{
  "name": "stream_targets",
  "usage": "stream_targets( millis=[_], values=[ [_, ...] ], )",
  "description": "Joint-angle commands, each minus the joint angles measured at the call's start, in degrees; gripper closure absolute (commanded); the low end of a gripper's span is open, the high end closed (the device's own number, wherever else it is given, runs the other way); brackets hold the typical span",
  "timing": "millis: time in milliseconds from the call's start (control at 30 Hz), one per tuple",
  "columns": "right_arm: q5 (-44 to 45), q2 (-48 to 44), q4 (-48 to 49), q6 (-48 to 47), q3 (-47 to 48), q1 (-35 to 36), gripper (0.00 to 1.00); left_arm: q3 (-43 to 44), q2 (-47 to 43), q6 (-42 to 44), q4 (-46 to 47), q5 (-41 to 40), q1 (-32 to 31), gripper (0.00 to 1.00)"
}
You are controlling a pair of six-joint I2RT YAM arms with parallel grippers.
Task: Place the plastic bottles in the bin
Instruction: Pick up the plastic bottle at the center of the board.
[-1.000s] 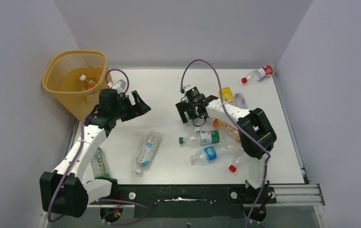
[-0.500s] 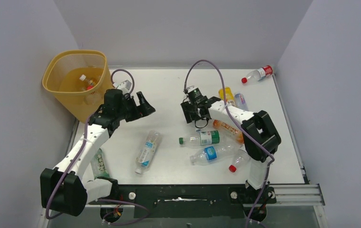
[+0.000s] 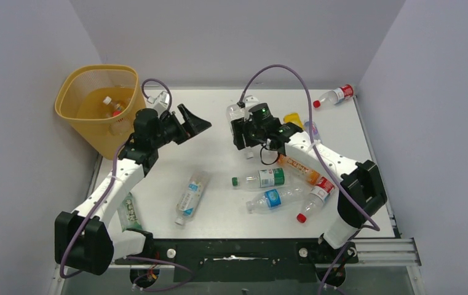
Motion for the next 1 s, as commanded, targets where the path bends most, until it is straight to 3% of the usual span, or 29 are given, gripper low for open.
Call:
stream_targets(
  millis=[0, 233, 700, 967],
  values=[
    [-5.83, -3.22, 4.41, 0.03, 0.92, 2.04, 0.54, -0.15, 0.73, -5.73, 12.73, 2.41, -0.86, 0.14],
    [-8.19, -3.28, 4.82, -0.81, 3.26, 6.42, 0.51, 1.32, 2.48, -5.84, 13.33, 0.22, -2.64, 0.14],
    [-7.44, -3.77, 3.09, -1.53, 6.85, 7.80, 0.51, 6.58, 2.14, 1.76, -1.07, -7.92, -3.76, 0.14],
    [-11.62, -5.10, 4.97, -1.35, 6.47, 7.90, 0.51, 5.56, 3.16, 0.71, 1.23, -8.15, -3.72, 0.14]
  ],
)
